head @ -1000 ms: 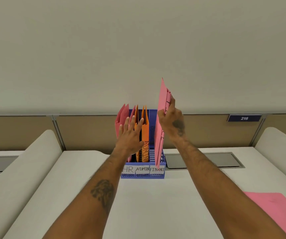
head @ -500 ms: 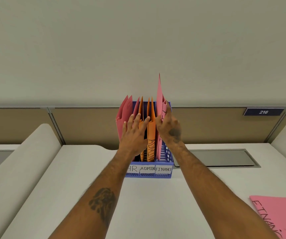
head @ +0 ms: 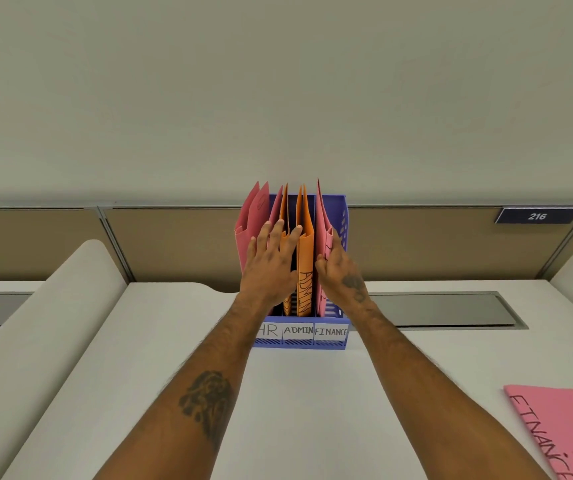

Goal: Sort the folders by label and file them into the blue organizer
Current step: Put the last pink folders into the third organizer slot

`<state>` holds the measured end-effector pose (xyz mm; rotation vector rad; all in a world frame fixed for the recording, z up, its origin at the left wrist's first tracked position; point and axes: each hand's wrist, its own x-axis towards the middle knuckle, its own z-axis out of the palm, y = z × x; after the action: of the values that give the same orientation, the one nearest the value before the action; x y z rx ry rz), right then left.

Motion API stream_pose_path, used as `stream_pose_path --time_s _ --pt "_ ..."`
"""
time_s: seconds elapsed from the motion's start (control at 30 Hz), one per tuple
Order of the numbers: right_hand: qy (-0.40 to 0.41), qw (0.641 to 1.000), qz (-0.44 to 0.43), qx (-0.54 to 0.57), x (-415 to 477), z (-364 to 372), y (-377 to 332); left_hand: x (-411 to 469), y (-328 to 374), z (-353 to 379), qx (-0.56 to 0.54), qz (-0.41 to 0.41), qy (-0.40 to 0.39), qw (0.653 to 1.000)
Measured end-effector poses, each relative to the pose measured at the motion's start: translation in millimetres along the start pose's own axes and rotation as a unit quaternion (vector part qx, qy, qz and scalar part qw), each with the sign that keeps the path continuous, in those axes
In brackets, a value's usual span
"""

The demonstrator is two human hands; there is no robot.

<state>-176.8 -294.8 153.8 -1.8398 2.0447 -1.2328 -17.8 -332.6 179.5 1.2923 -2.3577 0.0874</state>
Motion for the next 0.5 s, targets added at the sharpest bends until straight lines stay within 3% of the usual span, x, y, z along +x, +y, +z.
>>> stream_pose_path --time_s 0.5 --pt "-0.080 0.995 0.044 -0.044 -19 -10 -9 -11 8 -11 0.002 -0.004 -0.027 1.000"
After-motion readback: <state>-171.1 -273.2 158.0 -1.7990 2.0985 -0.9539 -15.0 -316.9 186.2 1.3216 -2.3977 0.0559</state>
